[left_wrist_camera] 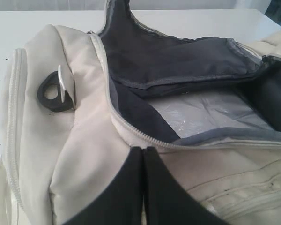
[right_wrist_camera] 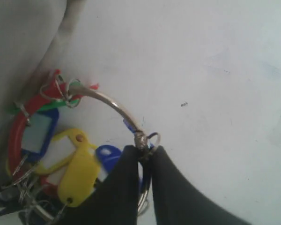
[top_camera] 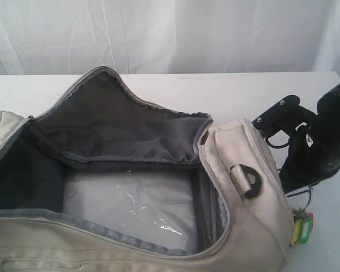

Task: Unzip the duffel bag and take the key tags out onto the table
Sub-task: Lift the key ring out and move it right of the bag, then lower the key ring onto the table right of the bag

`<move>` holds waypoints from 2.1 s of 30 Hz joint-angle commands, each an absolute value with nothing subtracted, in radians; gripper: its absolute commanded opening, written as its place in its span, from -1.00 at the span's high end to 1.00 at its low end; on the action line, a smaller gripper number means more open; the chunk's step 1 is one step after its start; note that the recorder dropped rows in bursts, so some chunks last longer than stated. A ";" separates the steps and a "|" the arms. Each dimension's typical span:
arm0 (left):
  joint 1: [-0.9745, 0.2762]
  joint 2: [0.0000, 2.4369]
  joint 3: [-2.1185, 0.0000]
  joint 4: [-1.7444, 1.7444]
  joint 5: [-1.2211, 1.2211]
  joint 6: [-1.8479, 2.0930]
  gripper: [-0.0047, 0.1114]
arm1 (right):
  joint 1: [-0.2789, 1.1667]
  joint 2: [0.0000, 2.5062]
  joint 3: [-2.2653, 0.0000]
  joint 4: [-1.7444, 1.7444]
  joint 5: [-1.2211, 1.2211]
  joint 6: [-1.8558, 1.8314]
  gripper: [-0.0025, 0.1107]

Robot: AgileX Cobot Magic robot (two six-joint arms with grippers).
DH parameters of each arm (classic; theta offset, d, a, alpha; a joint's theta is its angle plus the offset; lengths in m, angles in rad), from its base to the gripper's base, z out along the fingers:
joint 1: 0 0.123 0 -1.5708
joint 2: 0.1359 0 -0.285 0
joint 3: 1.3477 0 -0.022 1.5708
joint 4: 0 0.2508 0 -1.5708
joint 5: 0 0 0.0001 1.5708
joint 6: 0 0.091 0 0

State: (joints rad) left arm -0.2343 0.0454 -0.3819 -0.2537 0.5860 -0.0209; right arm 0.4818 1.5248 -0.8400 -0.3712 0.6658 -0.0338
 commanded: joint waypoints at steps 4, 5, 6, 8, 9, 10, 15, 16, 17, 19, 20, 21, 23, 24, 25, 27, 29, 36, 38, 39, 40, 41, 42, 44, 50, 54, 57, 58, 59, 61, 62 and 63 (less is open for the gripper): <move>-0.232 0.048 -0.378 -0.265 0.590 -0.018 0.92 | 0.477 1.604 -0.836 -0.415 0.627 0.029 0.96; -0.232 0.048 -0.378 -0.265 0.590 -0.018 0.92 | 0.477 1.624 -0.836 -0.404 0.624 0.029 0.96; -0.232 0.048 -0.378 -0.265 0.590 -0.018 0.92 | 0.477 1.644 -0.836 -0.386 0.618 0.029 0.96; -0.232 0.048 -0.378 -0.265 0.590 -0.018 0.92 | 0.477 1.683 -0.836 -0.321 0.591 0.029 0.96; -0.232 0.048 -0.378 -0.265 0.590 -0.018 0.92 | 0.477 1.701 -0.836 -0.276 0.567 0.026 0.96; -0.232 0.048 -0.378 -0.265 0.590 -0.018 0.92 | 0.479 1.714 -0.836 -0.231 0.548 0.014 0.96; -0.232 0.048 -0.378 -0.265 0.590 -0.018 0.92 | 0.509 1.764 -0.836 0.043 0.436 -0.183 0.96; -0.232 0.048 -0.378 -0.265 0.590 -0.018 0.92 | 0.523 1.769 -0.836 0.081 0.422 -0.220 0.96; -0.232 0.048 -0.378 -0.265 0.590 -0.018 0.92 | 0.535 1.773 -0.836 0.099 0.412 -0.239 0.96; -0.232 0.048 -0.378 -0.265 0.590 -0.018 0.92 | 0.564 1.776 -0.836 0.123 0.384 -0.247 0.96; -0.232 0.048 -0.378 -0.265 0.590 -0.018 0.92 | 0.572 1.776 -0.836 0.132 0.374 -0.247 0.96; -0.232 0.048 -0.378 -0.265 0.590 -0.018 0.92 | 0.582 1.776 -0.840 0.142 0.365 -0.247 0.96; -0.232 0.048 -0.378 -0.265 0.590 -0.018 0.92 | 0.599 1.776 -0.850 0.156 0.363 -0.249 0.96; -0.232 0.048 -0.378 -0.265 0.590 -0.018 0.92 | 0.609 1.776 -0.858 0.169 0.363 -0.249 0.96; -0.232 0.048 -0.378 -0.265 0.590 -0.018 0.92 | 0.619 1.776 -0.868 0.182 0.363 -0.249 0.96; -0.232 0.048 -0.378 -0.265 0.590 -0.018 0.92 | 0.642 1.776 -0.889 0.200 0.363 -0.251 0.96; -0.232 0.048 -0.378 -0.265 0.590 -0.018 0.92 | 0.661 1.776 -0.908 0.213 0.363 -0.270 0.96; -0.232 0.048 -0.378 -0.265 0.590 -0.018 0.92 | 0.648 1.772 -0.975 0.118 0.526 -0.283 0.96; -0.232 0.048 -0.378 -0.265 0.590 -0.018 0.92 | 0.628 1.757 -0.977 0.072 0.602 -0.283 0.96; -0.232 0.048 -0.378 -0.265 0.590 -0.018 0.92 | 0.613 1.746 -0.977 0.054 0.652 -0.283 0.96; -0.232 0.048 -0.378 -0.265 0.590 -0.018 0.92 | 0.602 1.732 -0.977 0.043 0.680 -0.283 0.96; -0.232 0.048 -0.378 -0.265 0.590 -0.018 0.92 | 0.587 1.717 -0.977 0.025 0.701 -0.283 0.96; -0.232 0.048 -0.378 -0.265 0.590 -0.018 0.92 | 0.572 1.701 -0.977 0.013 0.710 -0.283 0.96; -0.232 0.048 -0.378 -0.265 0.590 -0.018 0.92 | 0.544 1.671 -0.977 0.000 0.710 -0.283 0.96; -0.232 0.048 -0.378 -0.265 0.590 -0.018 0.92 | 0.507 1.637 -0.977 -0.033 0.741 -0.283 0.96; -0.232 0.048 -0.378 -0.265 0.590 -0.018 0.92 | 0.476 1.637 -0.975 -0.082 0.779 -0.261 0.96; -0.232 0.048 -0.378 -0.265 0.590 -0.018 0.92 | 0.457 1.637 -0.975 -0.086 0.787 -0.258 0.96; -0.232 0.048 -0.378 -0.265 0.590 -0.018 0.92 | 0.455 1.637 -0.975 -0.086 0.787 -0.258 0.96; -0.232 0.048 -0.378 -0.265 0.590 -0.018 0.92 | 0.452 1.637 -0.975 -0.086 0.787 -0.258 0.96; -0.232 0.048 -0.378 -0.265 0.590 -0.018 0.92 | 0.448 1.639 -0.975 -0.086 0.787 -0.258 0.96; -0.232 0.048 -0.378 -0.265 0.590 -0.018 0.92 | 0.448 1.642 -0.975 -0.086 0.787 -0.258 0.96; -0.232 0.048 -0.378 -0.265 0.590 -0.018 0.92 | 0.448 1.646 -0.975 -0.091 0.787 -0.258 0.96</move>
